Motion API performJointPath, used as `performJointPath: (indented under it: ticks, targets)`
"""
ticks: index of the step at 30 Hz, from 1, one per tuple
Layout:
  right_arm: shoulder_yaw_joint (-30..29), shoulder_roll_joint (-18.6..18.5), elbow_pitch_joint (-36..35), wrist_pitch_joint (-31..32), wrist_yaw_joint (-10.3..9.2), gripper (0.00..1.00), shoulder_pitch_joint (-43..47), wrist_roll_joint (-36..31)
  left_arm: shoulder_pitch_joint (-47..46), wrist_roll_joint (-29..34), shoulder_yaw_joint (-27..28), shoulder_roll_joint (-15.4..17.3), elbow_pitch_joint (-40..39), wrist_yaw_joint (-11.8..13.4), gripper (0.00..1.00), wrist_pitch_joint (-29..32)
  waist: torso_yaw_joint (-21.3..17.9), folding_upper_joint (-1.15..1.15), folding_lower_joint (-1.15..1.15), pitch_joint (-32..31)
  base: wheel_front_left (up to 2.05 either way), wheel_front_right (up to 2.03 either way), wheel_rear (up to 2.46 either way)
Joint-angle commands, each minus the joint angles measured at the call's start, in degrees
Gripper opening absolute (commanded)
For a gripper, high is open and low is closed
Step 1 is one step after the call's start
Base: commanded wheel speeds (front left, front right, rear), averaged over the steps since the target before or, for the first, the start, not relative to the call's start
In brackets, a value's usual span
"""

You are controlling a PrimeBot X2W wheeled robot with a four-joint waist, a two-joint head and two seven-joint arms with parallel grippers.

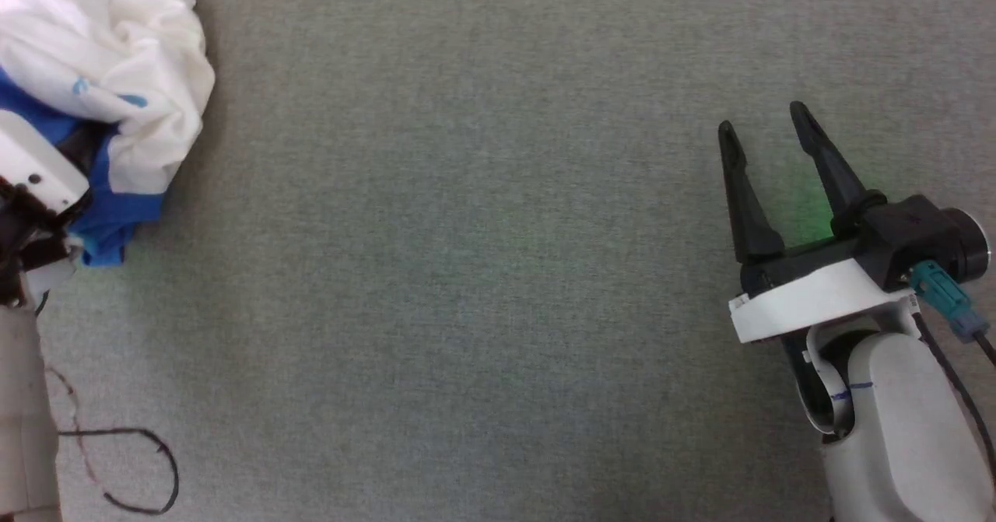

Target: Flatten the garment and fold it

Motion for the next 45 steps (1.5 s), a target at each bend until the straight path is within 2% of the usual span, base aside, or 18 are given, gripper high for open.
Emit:
performJointPath:
  ticks: [1, 2, 9, 13, 18, 24, 30, 35, 39, 45]
  targets:
    - [0.0, 0.0, 0.5, -0.7, -0.05, 1.0, -0.2, 0.5, 2.5, 0.5, -1.1, -1.1, -1.0, -0.2, 0.06, -0.6, 0.0, 0.0, -0.01, -2.5, 0.0, 0.0, 0.0]
    - [0.1, 0.0, 0.9, -0.9, -0.05, 1.0, 0.0, 0.8, 2.9, 1.4, -1.1, -0.6, -2.3, -0.1, 0.0, -2.2, 0.1, 0.0, -0.01, -3.6, 0.0, 0.0, 0.0]
    - [-1.1, 0.0, 3.9, -1.9, -0.05, 1.0, 3.3, 2.4, 1.0, 10.3, -1.7, 1.6, -7.6, 0.6, 0.0, -21.9, 1.2, 0.0, -0.01, -14.1, 0.0, 0.0, 0.0]
    - [-1.8, 0.0, 5.4, -2.2, -0.05, 1.0, 6.0, 3.7, -1.7, 14.6, -4.1, 2.8, -7.6, -1.3, 0.0, -31.6, 0.4, 0.0, -0.01, -20.4, 0.0, 0.0, 0.0]
    - [-3.0, 0.0, 6.2, -2.1, -0.05, 1.0, 9.1, 4.4, -6.0, 17.1, -8.8, 0.5, -7.2, -3.2, 0.0, -38.1, -1.5, 0.0, -0.01, -26.1, 0.0, 0.0, 0.0]
    - [-3.6, 0.0, 5.6, -1.6, -0.05, 1.0, 11.0, 5.0, -9.5, 17.1, -14.1, -4.5, -7.8, -5.8, 0.0, -40.5, -5.1, 0.0, -0.01, -29.2, 0.0, 0.0, 0.0]
    - [-4.3, 0.0, 4.0, -0.2, -0.05, 1.0, 12.9, 4.8, -11.0, 15.9, -21.4, -12.0, -7.2, -9.5, 0.0, -40.6, -10.3, 0.0, -0.01, -30.2, 0.0, 0.0, 0.0]
    - [-4.6, 0.0, 2.7, 0.9, -0.05, 1.0, 13.8, 4.5, -7.5, 13.9, -28.0, -17.8, -4.0, -11.8, 0.0, -38.6, -14.6, 0.0, -0.01, -29.7, 0.0, 0.0, 0.0]
    - [-4.2, 0.0, 1.9, 1.6, -0.05, 1.0, 14.0, 4.5, -2.9, 11.4, -33.5, -19.7, 2.2, -12.9, 0.0, -35.1, -17.6, 0.0, -0.01, -28.9, 0.0, 0.0, 0.0]
    - [-3.3, 0.0, 1.5, 2.0, -0.05, 1.0, 13.7, 4.9, 3.4, 5.5, -41.1, -20.4, 13.3, -14.2, 0.0, -28.8, -20.0, 0.0, -0.01, -28.3, 0.0, 0.0, 0.0]
